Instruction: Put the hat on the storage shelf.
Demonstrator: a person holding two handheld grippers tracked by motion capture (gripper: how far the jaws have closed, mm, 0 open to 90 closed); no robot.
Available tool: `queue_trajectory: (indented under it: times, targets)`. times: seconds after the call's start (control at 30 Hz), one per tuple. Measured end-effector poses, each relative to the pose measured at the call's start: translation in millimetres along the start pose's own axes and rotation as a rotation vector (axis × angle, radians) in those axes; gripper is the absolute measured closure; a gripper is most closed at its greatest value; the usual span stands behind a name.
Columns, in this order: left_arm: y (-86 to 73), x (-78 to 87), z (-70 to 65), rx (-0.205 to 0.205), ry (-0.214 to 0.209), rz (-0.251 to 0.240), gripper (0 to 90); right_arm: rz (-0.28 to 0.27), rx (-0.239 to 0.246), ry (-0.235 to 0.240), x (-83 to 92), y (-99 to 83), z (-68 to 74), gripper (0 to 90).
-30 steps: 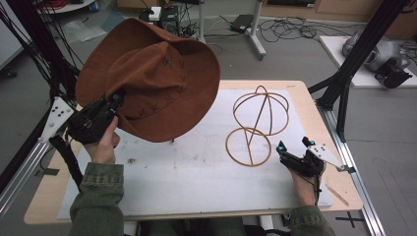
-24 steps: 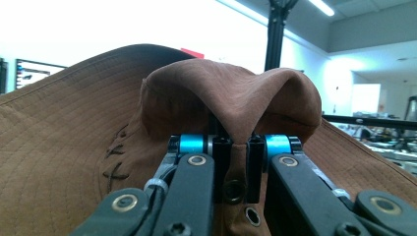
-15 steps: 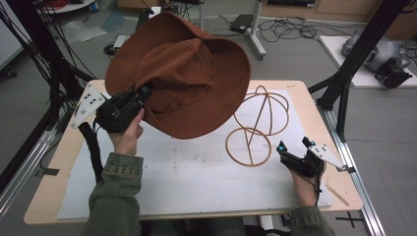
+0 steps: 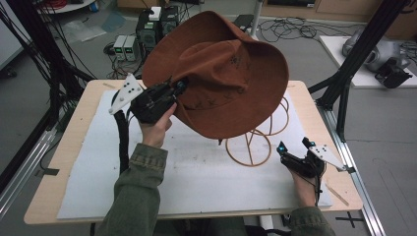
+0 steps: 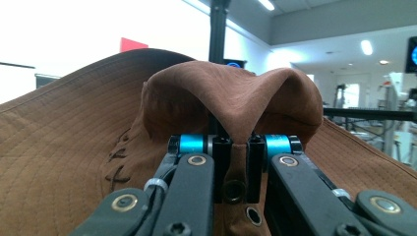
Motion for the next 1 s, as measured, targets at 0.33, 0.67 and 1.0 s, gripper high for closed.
queue_trajectory:
  times: [0.33, 0.67, 1.0]
  targets:
    - [-11.8, -46.4, -15.8, 0.018, -0.121, 0.047, 86.8, -0.006, -0.001, -0.007, 1.3, -0.2, -1.6, 6.6]
    - [-33.0, -87.1, -30.8, 0.036, -0.208, 0.124, 86.8, -0.01, 0.005, 0.0, 1.9, 0.0, -1.8, 6.6]
    - [-43.7, -101.5, -33.2, 0.033, -0.211, 0.175, 86.5, -0.01, -0.003, -0.002, 2.6, -0.2, -2.1, 6.6]
Point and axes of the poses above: each handheld gripper's, and its own axes: x roughly backward along the jaws, y roughly out of its top, z roughly to its left, the point moved 1 cm from there along -x, roughly forward along the jaws, and after that the axes turned 10 degrees about x, right-handed, at the moved point
